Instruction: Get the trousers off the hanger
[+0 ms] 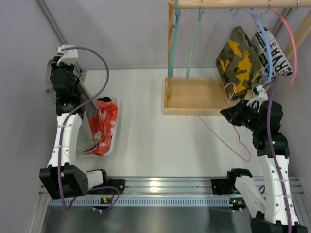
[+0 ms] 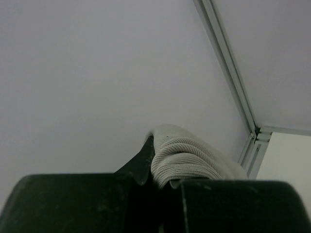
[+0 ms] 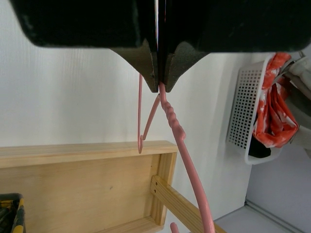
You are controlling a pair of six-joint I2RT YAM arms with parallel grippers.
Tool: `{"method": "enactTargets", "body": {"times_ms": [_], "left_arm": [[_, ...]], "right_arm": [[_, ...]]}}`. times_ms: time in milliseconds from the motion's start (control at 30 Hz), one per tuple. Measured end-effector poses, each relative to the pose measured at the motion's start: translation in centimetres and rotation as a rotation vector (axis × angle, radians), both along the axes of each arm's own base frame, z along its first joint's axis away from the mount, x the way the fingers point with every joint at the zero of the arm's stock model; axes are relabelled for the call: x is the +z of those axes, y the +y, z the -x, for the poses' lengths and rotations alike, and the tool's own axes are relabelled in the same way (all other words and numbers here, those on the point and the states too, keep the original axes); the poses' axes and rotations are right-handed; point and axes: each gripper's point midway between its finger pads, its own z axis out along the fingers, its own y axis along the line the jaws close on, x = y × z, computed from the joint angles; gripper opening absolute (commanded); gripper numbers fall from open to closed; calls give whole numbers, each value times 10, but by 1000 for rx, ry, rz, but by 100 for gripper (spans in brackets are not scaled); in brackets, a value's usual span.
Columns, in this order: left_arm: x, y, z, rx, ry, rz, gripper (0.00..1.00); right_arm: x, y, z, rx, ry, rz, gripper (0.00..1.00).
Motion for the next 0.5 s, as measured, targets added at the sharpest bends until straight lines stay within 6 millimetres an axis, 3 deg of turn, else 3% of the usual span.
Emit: {"method": "enactTargets", "body": {"times_ms": [133,233,367,500], "left_arm": [[-8,-2,-8,-22,24,45,0],[-22,-8,5,-47,82,80,0],[-36,-28,56,-124,138,99,0],[-32,-45,110,-187,148,107,0]], "right_arm": [[0,0,1,3,0,0,0],[2,0,4,3,-8,3,0],[7,0,9,6,-38,11,0],[9,1,11,10,-50,14,0]]}}
